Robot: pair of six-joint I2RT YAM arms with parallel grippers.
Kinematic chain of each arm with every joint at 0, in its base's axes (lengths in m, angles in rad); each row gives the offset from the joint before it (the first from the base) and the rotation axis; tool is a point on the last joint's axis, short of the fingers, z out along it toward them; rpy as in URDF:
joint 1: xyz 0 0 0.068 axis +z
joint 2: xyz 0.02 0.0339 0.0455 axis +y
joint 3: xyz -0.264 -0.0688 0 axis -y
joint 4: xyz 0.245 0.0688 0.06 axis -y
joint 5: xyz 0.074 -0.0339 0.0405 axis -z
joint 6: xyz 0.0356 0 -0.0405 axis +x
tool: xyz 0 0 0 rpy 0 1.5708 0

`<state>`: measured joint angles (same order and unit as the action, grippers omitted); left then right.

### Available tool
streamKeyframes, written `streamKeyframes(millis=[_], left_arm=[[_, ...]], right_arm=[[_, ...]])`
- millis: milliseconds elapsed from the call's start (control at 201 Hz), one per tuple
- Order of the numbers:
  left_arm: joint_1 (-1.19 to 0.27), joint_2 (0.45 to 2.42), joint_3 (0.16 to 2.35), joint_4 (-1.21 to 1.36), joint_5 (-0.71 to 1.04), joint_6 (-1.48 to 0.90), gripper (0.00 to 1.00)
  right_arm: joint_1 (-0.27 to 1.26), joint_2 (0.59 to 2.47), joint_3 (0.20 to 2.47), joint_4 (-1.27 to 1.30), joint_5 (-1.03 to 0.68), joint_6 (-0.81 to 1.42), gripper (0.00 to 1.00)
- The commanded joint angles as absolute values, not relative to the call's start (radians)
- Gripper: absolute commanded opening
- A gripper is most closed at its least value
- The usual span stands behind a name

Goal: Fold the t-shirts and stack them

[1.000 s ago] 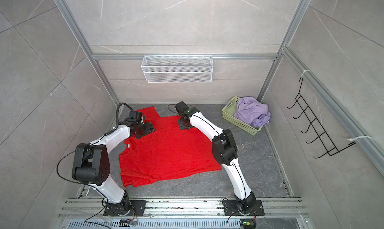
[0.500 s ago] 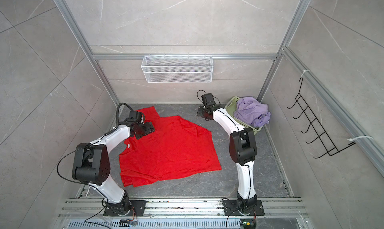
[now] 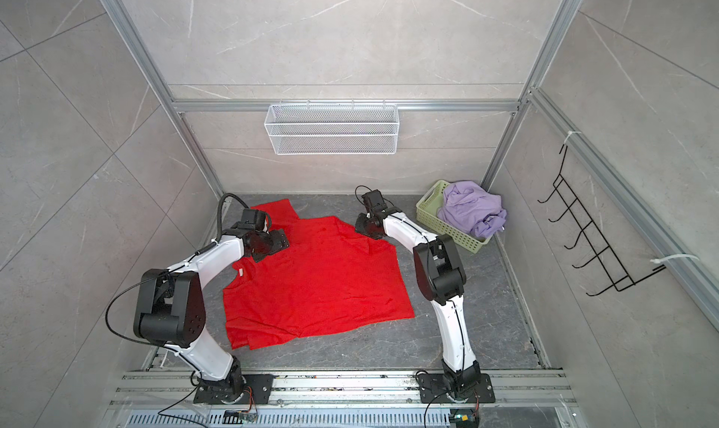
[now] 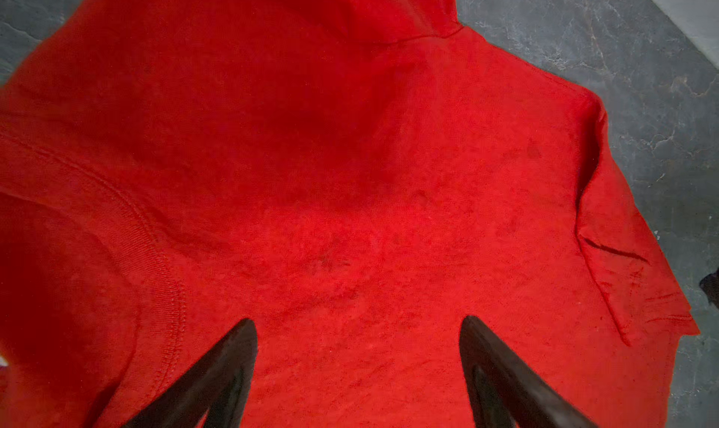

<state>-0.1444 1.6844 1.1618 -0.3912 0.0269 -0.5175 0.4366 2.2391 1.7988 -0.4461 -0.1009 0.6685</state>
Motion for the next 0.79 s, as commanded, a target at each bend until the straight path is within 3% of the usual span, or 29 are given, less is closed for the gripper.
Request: streamKeyframes(millis=[0, 408, 573, 787], left_arm=[[-0.148, 1.641, 1.187, -0.39, 0.011, -0.526, 0.85], [-0.149, 1.635, 1.193, -0.374, 0.029, -0.531, 0.85], [-0.149, 1.644, 1.193, -0.374, 0.03, -0.537, 0.85], [-0.148, 1.651, 1.19, -0.374, 0.03, -0.54, 0.85]], right_arm=[[0.442, 2.294, 1.833, -0.487, -0.052, 0.685, 0.45], [0.473, 2.356, 1.868, -0.572, 0.027, 0.662, 0.45], [0.49, 2.36, 1.883, -0.582, 0.052, 0.672, 0.19], [0.495, 2.31, 1.881, -0.617, 0.126, 0.672, 0.04]])
